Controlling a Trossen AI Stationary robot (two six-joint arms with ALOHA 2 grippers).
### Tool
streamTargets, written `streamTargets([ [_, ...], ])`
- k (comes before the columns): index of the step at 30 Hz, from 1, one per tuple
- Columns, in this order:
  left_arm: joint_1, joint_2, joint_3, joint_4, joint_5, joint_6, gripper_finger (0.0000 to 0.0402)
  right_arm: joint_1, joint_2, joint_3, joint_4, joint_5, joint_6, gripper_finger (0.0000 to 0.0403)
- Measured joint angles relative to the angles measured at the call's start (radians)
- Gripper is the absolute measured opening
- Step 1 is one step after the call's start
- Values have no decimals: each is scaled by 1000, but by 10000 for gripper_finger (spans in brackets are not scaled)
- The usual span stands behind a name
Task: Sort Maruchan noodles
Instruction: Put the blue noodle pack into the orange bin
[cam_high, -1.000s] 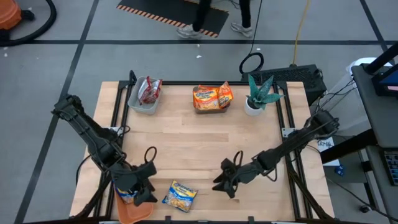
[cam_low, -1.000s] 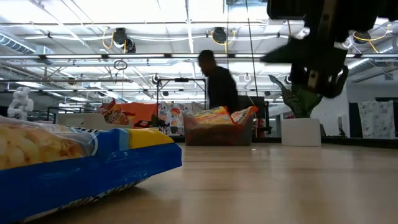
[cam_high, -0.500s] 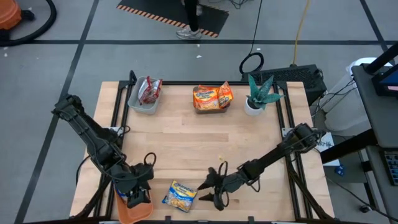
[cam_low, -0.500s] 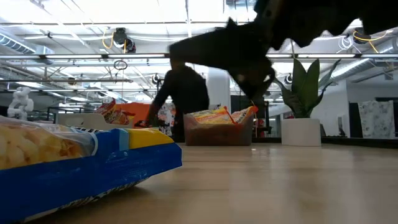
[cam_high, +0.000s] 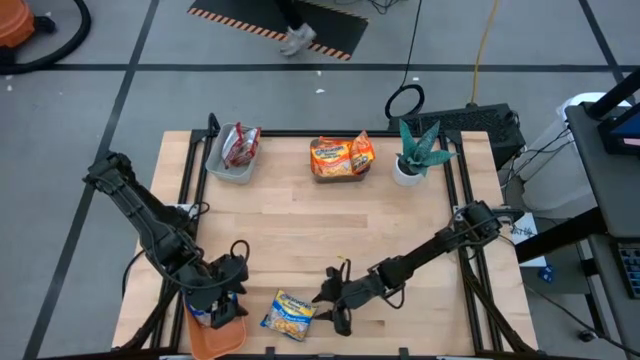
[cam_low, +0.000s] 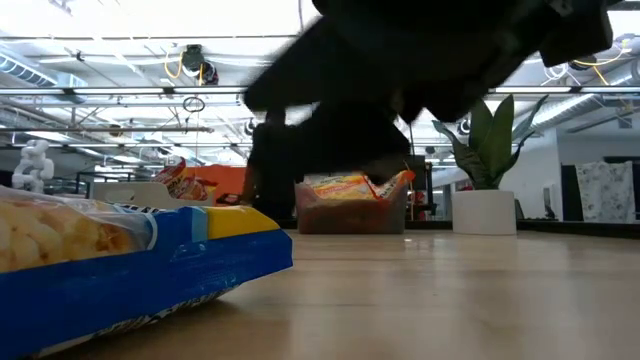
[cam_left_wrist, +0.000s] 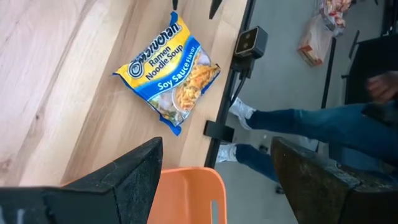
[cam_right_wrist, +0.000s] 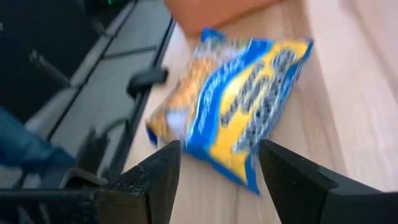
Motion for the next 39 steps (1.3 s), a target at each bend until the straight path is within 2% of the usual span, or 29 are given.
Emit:
streamTargets([
  [3,0,0,0,-1,-1,-10,301,-4,0,0,-49,-45,-33,210],
  [9,0,0,0,-2,-20,-41,301,-9,17,0,-68,-48,-142,210],
  [14,0,0,0,0,-32,-45,301,-12,81,0,-31,-49,-149,210],
  [22,0,0,0,24,-32,-150,301,-11,115,0,18,-71,-158,202],
  [27,0,0,0,30,-53,-203,301,-24,118,0,41,-89,-183,158],
  [39,8,0,0,31,-135,-256,301,-58,112,0,53,-153,-154,10],
])
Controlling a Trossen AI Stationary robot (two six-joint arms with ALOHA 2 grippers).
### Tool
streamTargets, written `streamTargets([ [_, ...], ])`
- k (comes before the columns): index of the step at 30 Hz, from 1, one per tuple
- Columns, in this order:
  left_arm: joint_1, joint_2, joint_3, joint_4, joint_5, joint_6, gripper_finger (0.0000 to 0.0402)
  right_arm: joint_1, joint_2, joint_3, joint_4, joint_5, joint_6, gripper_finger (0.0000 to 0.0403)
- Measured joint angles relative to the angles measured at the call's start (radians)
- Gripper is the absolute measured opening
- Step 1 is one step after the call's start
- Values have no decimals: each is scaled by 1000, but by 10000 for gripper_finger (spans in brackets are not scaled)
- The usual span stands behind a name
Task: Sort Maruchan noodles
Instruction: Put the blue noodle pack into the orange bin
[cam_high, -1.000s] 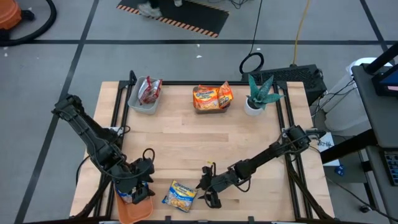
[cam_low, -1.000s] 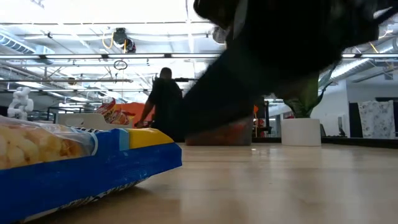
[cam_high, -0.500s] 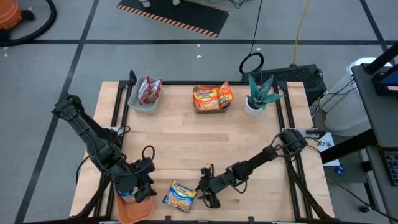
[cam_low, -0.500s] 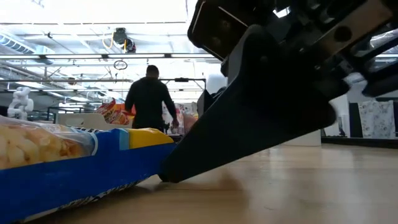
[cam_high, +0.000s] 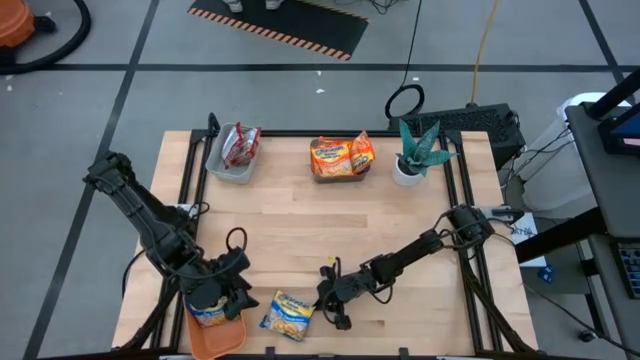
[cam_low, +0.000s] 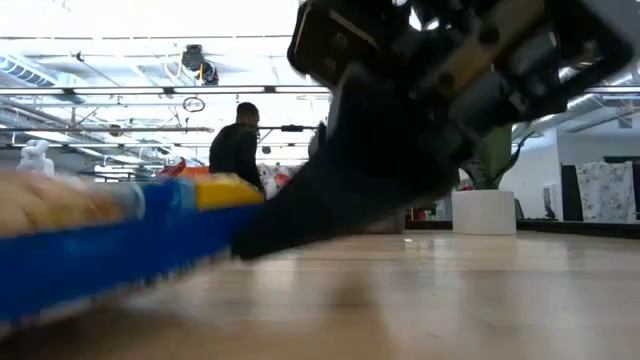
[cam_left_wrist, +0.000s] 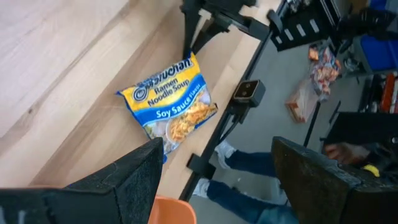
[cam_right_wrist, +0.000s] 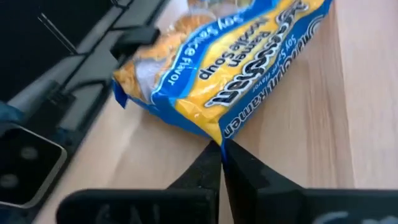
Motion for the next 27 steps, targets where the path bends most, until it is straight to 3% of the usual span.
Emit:
streamTargets([
  [7,0,20,0,-2,-74,-44,301,0,-50,0,-2,2,3,3],
  [14,0,93,0,31,-74,-21,301,-2,-134,0,-72,28,-4,1],
  [22,85,109,0,260,-94,218,301,-12,-255,-1,-109,46,-49,1],
  [27,137,109,0,282,-97,332,301,-45,-319,-1,-163,58,53,0],
])
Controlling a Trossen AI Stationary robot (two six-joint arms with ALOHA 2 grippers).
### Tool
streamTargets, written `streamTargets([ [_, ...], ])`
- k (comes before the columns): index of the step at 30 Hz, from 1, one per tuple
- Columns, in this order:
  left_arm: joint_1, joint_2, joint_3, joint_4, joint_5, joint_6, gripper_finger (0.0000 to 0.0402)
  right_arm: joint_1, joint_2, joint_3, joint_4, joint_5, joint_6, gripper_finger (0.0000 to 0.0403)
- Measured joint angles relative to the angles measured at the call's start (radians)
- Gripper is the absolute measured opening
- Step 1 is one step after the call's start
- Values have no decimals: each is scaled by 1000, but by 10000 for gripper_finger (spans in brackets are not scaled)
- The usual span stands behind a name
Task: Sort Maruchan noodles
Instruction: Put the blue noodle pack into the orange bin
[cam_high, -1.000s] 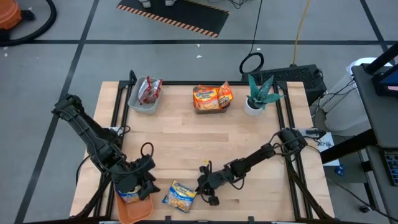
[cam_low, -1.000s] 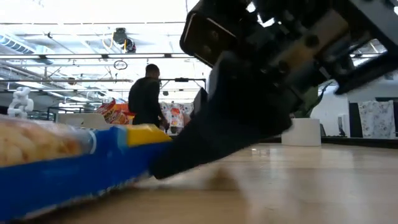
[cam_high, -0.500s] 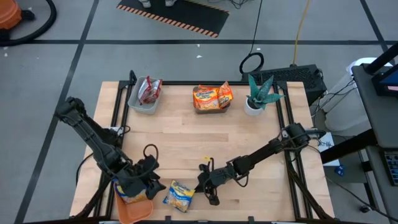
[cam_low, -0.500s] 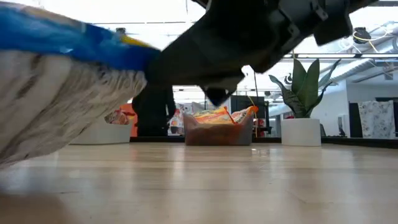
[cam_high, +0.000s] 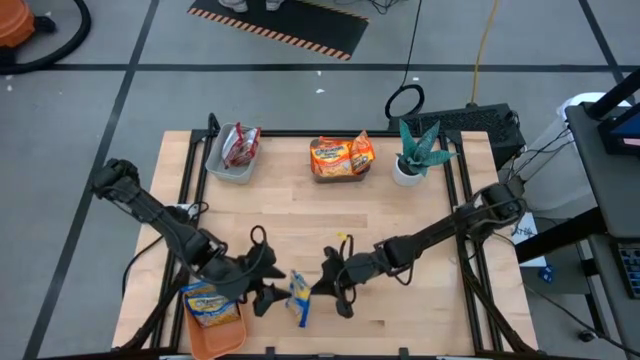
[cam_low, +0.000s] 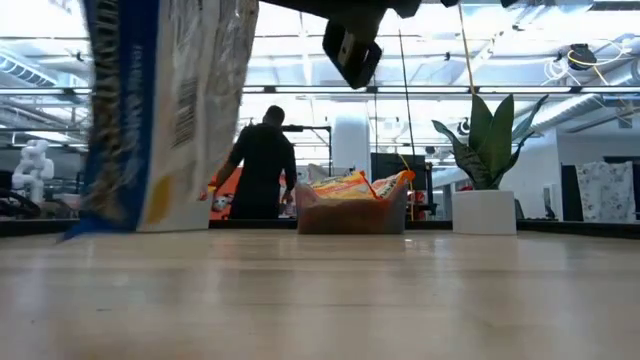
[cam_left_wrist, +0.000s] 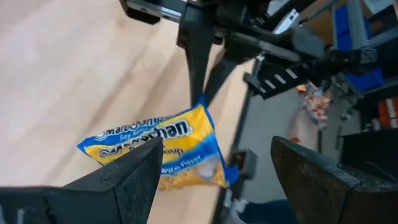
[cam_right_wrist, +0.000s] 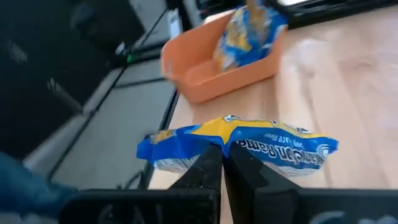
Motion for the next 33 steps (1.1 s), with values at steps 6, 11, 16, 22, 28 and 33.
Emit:
streamTargets([
  [6,38,0,0,-21,0,124,301,-37,-61,0,-29,82,176,0],
  [11,97,0,0,-42,-7,113,301,-57,-88,0,-32,185,344,0],
  [16,137,0,0,-42,-45,156,301,-74,-87,0,-39,244,508,0],
  [22,159,0,0,-89,-57,246,301,-91,-87,0,-45,329,599,0],
  [28,188,0,0,-212,-116,304,301,-111,-87,0,-62,372,660,0],
  [33,214,11,0,-216,-130,467,301,-116,-87,0,-69,403,695,0],
])
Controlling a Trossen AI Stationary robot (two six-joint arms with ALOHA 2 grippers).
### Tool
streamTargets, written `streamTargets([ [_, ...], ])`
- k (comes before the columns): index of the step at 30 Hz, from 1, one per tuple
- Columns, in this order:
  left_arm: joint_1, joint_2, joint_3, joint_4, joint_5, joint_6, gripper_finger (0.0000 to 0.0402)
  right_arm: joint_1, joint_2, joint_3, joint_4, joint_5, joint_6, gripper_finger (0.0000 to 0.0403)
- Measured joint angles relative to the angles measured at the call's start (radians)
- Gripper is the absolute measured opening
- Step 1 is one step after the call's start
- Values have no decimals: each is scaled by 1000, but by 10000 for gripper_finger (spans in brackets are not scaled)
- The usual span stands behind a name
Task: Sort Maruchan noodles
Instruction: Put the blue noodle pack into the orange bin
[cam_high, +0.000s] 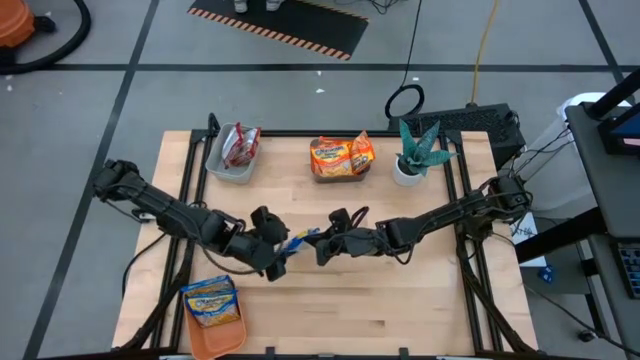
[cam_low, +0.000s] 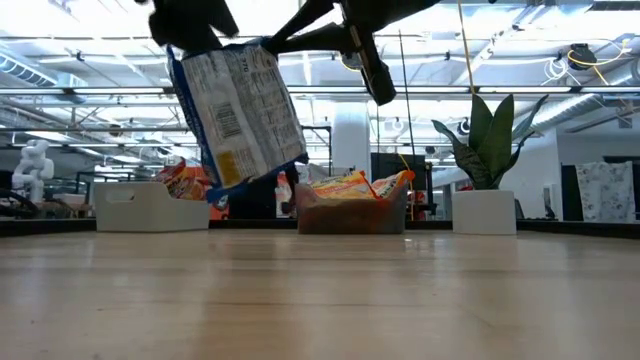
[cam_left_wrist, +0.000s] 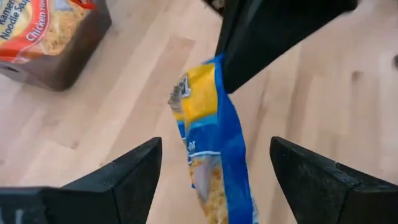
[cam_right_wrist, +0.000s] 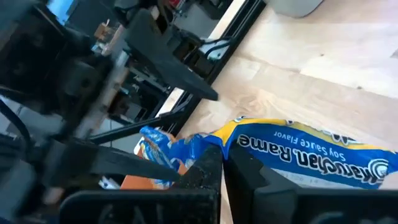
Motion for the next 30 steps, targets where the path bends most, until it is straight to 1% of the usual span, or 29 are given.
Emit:
streamTargets([
  [2,13,12,0,-4,1,44,301,0,0,0,1,17,13,0],
  [4,26,16,0,-2,10,56,301,-1,0,0,1,18,27,0],
  [9,37,19,0,4,35,28,301,-2,0,0,0,20,58,0],
  [15,55,55,0,-7,44,53,296,-2,0,0,22,18,97,0],
  [19,57,73,0,-3,90,35,273,-2,0,0,58,17,95,0],
  [23,56,84,0,3,91,-5,244,-1,0,0,82,7,94,0],
  [27,55,83,0,0,90,-45,205,-1,-1,1,103,-39,94,0],
  [30,54,84,0,0,101,-70,171,-1,0,1,101,-46,90,0],
])
